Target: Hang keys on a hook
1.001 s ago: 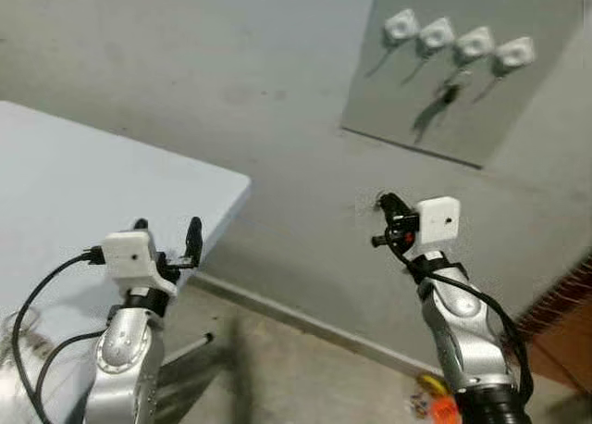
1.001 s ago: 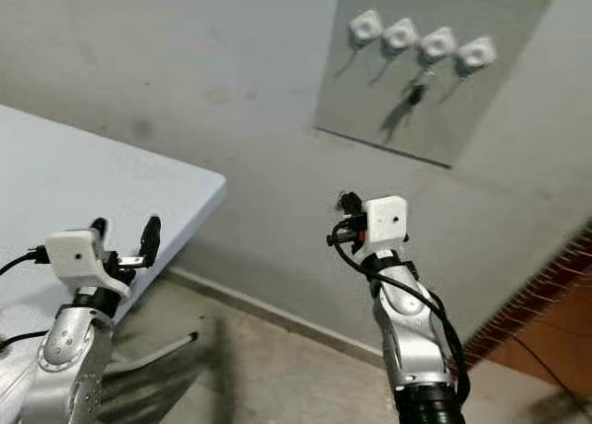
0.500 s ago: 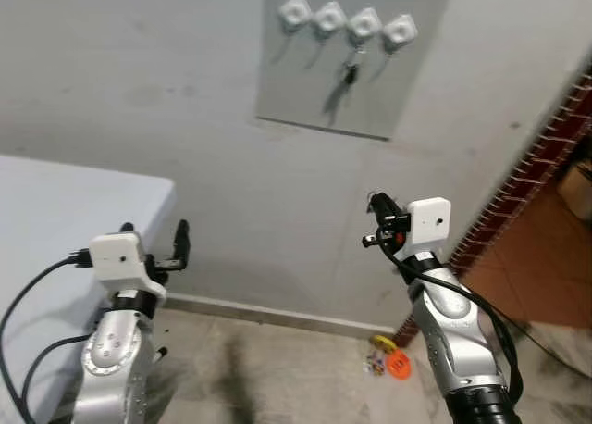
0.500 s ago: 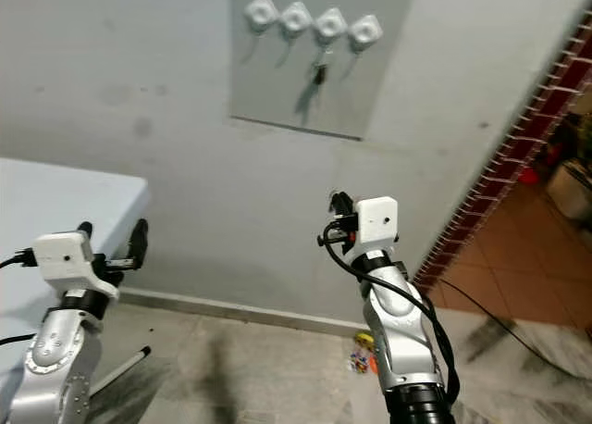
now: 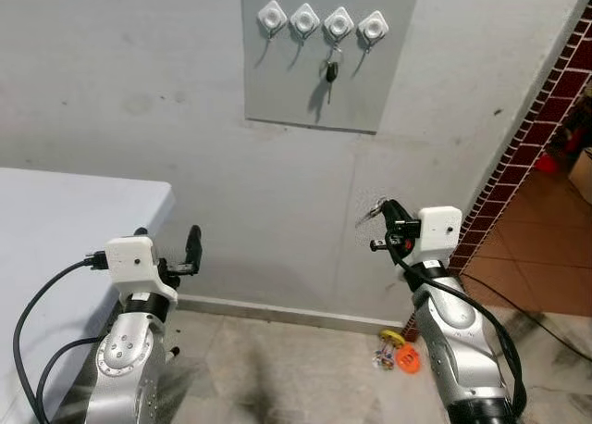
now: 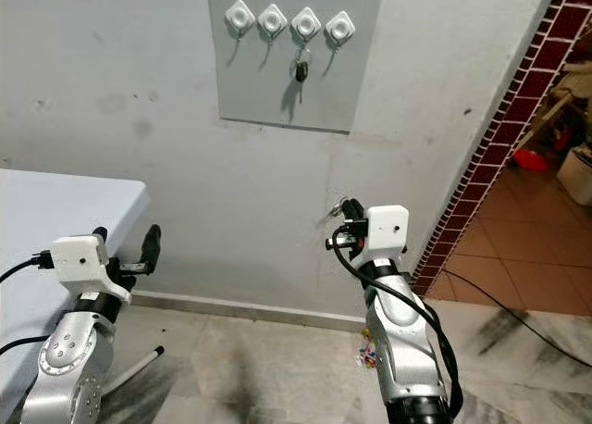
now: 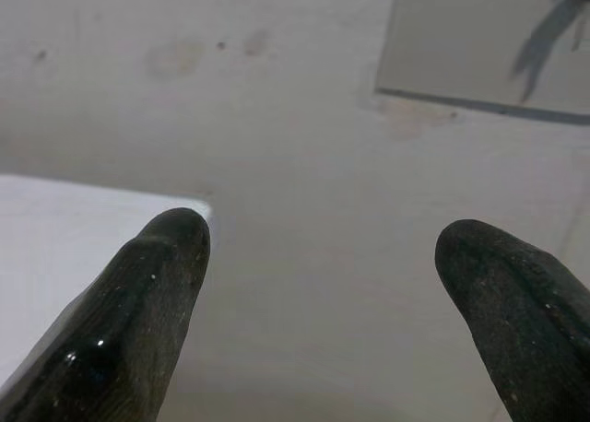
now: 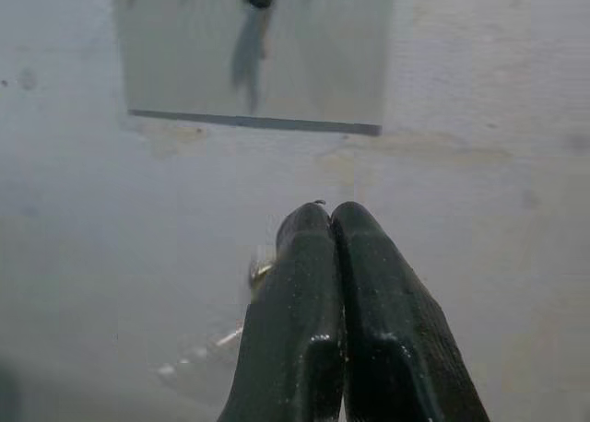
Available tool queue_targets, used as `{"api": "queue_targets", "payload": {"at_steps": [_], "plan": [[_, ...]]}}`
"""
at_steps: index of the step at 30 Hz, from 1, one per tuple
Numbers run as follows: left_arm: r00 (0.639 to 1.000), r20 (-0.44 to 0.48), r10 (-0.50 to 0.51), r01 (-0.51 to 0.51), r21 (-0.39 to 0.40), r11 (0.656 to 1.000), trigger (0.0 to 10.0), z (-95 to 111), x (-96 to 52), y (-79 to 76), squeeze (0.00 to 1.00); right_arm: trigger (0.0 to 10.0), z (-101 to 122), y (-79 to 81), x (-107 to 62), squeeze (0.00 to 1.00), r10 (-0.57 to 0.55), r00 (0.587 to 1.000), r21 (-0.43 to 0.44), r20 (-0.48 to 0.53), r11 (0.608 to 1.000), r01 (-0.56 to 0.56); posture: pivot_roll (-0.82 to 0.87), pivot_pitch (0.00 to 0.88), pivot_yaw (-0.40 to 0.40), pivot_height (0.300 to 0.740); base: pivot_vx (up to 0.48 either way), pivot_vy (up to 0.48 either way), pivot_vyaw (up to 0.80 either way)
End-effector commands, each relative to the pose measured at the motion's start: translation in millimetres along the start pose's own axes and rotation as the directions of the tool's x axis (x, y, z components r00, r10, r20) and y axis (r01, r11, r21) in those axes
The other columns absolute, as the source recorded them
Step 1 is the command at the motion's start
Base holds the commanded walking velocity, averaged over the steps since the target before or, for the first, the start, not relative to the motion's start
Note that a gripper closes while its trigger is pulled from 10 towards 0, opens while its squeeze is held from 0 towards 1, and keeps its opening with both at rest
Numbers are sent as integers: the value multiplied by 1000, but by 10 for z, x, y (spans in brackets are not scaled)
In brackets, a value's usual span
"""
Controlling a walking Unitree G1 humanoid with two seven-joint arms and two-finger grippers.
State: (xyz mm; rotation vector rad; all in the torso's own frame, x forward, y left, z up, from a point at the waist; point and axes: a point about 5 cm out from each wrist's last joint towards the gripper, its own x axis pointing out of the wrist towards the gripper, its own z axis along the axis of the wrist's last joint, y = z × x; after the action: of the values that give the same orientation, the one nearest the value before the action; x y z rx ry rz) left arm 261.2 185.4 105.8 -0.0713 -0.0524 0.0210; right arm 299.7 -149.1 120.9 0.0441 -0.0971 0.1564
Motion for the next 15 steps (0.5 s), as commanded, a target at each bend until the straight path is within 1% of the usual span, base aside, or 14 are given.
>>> {"api": "queue_targets", "payload": {"at_steps": [1,8,15], "plan": [[1000,-12,-25,25,-1,1000,10000,8,40,-62,0,10000,24,-52,-26,0,-34,999,5,3,999,34,-86,0,-8,740,0,0,0],[999,-23,-29,29,4,1000,10000,1,42,-65,0,10000,14,-29,-54,0,-40,999,10,-2,999,40,-85,0,-8,740,0,0,0],[999,-33,-22,21,-30,999,10000,-11,42,-75,0,10000,14,-22,-73,0,-27,1000,17,-10,1000,27,-89,0,-13,740,0,0,0]]}}
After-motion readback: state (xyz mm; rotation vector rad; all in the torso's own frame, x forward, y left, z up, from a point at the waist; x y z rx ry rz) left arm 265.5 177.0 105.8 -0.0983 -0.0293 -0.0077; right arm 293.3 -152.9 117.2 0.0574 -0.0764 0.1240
